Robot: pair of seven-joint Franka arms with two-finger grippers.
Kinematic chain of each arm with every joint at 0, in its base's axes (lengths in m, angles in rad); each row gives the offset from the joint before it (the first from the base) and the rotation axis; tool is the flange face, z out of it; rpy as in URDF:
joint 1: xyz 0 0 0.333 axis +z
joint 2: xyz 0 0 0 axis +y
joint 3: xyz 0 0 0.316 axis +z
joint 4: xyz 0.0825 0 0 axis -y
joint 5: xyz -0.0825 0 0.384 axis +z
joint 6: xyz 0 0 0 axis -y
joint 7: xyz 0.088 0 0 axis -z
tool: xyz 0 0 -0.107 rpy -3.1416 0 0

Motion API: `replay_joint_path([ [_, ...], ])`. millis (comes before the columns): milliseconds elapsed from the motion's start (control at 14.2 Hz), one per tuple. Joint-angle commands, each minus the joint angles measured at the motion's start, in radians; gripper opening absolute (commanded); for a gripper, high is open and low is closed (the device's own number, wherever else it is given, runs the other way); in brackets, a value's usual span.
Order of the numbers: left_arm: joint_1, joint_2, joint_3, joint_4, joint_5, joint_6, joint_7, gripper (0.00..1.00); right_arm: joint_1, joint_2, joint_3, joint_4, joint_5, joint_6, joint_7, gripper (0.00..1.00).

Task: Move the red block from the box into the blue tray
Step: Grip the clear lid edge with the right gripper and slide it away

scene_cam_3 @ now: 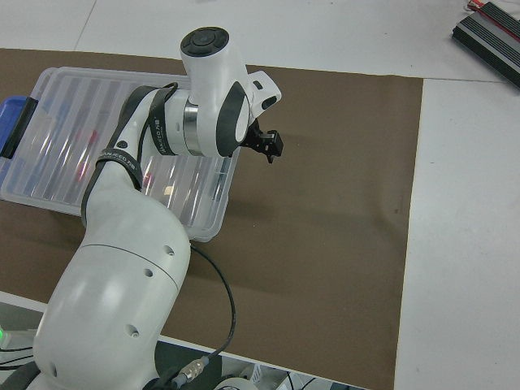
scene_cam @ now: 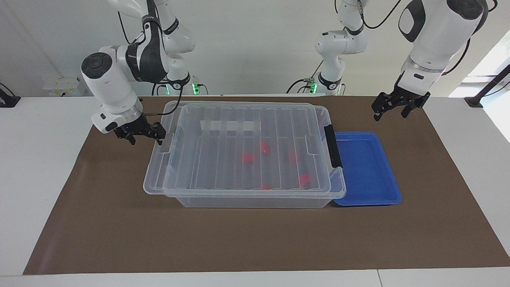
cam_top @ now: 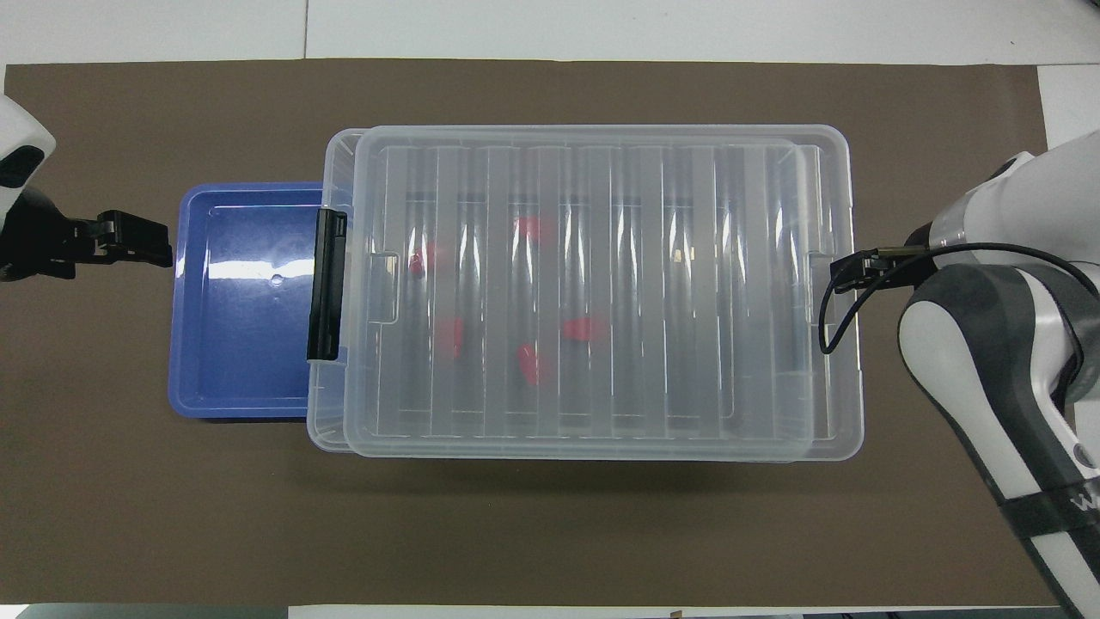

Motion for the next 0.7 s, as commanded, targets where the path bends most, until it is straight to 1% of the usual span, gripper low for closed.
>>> replay_joint_path([
  [0, 0.009, -0.012, -0.004, -0.007, -0.014, -0.014, 0.010, 1.00, -0.034, -0.019, 0.008, -0.028, 0.000, 0.052, -0.047, 1.00],
  [634, 0.009, -0.011, -0.004, -0.007, -0.014, -0.005, 0.009, 1.00, -0.093, -0.016, 0.005, -0.028, -0.005, 0.068, -0.112, 1.00],
])
